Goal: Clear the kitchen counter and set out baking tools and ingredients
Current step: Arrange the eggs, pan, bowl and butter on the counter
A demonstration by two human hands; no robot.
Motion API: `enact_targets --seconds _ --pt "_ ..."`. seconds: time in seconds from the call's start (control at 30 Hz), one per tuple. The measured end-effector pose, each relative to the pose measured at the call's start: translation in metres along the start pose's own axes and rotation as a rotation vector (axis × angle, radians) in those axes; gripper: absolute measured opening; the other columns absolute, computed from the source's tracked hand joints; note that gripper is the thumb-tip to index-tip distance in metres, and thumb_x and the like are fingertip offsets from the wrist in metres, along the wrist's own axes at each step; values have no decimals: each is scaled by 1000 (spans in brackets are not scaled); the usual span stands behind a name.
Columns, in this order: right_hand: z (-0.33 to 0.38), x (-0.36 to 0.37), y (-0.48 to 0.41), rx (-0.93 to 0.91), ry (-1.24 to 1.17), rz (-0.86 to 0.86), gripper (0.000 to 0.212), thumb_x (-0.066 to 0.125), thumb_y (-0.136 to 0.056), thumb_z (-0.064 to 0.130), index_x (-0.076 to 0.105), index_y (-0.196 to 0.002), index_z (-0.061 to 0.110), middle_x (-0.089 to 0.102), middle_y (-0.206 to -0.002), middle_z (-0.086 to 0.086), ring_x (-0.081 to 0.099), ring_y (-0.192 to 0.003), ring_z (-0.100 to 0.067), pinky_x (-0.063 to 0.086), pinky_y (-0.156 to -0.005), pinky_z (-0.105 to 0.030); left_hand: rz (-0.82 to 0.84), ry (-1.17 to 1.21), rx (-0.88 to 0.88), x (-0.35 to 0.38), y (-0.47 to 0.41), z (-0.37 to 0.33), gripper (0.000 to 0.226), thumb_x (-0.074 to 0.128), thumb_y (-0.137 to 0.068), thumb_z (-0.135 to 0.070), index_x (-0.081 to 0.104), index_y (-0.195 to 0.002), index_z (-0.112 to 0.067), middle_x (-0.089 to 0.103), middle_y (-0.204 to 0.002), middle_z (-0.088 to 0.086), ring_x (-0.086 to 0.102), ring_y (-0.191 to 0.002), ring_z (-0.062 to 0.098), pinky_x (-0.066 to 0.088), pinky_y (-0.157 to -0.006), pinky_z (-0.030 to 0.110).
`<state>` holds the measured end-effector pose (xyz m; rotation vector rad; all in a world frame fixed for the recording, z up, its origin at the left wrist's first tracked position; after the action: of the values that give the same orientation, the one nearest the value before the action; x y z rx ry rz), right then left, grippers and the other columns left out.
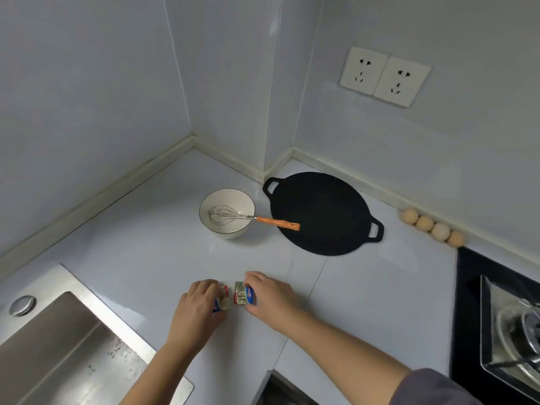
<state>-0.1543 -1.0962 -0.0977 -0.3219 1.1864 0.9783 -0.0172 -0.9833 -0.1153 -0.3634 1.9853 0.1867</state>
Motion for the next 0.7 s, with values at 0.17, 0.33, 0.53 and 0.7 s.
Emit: enact_targets --seconds 0.17,0.33,0.53,0.7 --pt "1 1 -13 -10 22 17 30 63 -87 31 50 -111 21 52 -117 4 60 -90 -28 49 -74 -36 -13 6 2 2 -6 1 32 85 -63 -29 60 -83 -25 64 -87 -11 62 -79 20 37 -60 25" --pt "-28 -15 3 29 -33 -69 32 65 -86 34 51 -112 23 54 -116 8 61 -93 -22 51 -76 -34 30 -16 83 1 -21 -27 33 85 -64 -29 60 -85 -26 65 -90 -11 62 -79 18 41 -60 25" --pt "-128 -45 69 225 -67 -155 31 66 -84 40 51 -108 26 56 -113 11 59 -92 -14 48 -74 -27 171 -2 270 35 -62 -121 36 85 -64 -27 62 -91 -26 67 -98 -8 65 -88 17 43 -68 22" --pt "-213 -72 127 421 -74 -207 34 63 -87 39 53 -116 24 54 -120 14 60 -95 -14 50 -79 -29 190 50 432 74 -98 -212 27 68 -84 -29 59 -110 -25 57 -115 -11 52 -109 13 35 -89 19"
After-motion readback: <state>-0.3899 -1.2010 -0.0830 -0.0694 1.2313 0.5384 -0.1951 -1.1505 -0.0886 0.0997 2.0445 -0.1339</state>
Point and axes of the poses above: each hand's wrist, its own y-axis away from the middle knuckle, its own x-axis out of the palm, z = x × y, the point moved 3 cm from there along -y, towards the middle knuckle
